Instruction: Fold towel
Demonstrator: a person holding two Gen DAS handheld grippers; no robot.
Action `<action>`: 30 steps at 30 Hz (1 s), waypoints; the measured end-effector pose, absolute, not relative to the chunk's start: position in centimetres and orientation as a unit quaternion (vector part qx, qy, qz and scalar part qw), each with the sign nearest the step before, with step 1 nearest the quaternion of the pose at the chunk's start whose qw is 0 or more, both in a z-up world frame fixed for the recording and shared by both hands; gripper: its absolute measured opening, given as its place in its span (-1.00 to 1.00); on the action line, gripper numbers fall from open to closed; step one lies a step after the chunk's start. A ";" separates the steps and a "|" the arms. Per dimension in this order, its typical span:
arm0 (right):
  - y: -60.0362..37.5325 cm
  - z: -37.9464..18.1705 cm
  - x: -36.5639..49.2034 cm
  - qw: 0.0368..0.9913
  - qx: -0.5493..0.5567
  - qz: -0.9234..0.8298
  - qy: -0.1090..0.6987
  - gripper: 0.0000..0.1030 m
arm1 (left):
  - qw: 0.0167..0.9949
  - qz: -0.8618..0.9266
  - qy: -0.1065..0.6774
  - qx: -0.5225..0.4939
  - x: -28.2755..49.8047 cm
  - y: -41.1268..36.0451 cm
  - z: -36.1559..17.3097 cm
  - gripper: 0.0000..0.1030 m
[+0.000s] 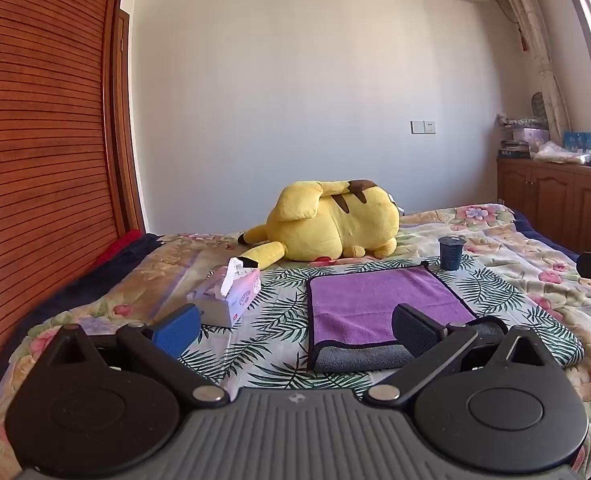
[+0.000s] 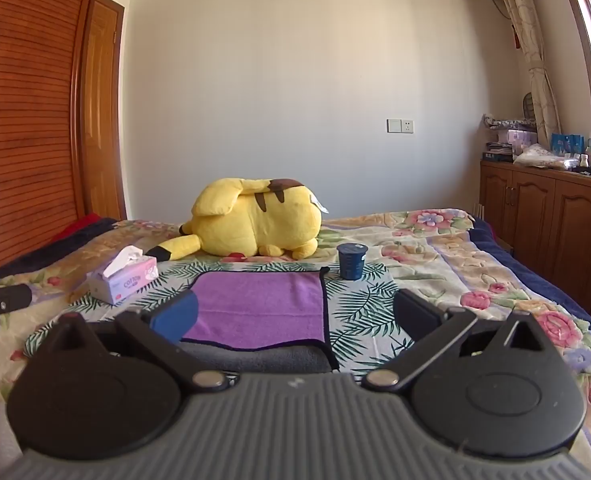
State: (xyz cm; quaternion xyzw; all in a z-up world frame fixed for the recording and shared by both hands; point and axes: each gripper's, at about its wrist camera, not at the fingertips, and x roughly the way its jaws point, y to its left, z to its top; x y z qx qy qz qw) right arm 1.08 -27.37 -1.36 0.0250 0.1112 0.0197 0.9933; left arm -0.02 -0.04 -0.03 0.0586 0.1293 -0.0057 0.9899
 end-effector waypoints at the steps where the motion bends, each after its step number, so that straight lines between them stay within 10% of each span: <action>1: -27.4 -1.4 1.1 0.993 0.025 0.020 0.111 1.00 | 0.990 -0.006 0.129 0.058 0.0 0.0 0.0 0.68; 30: -27.2 -1.3 1.1 0.993 0.023 0.019 0.112 1.00 | 0.990 -0.005 0.133 0.054 0.0 0.3 -0.3 0.68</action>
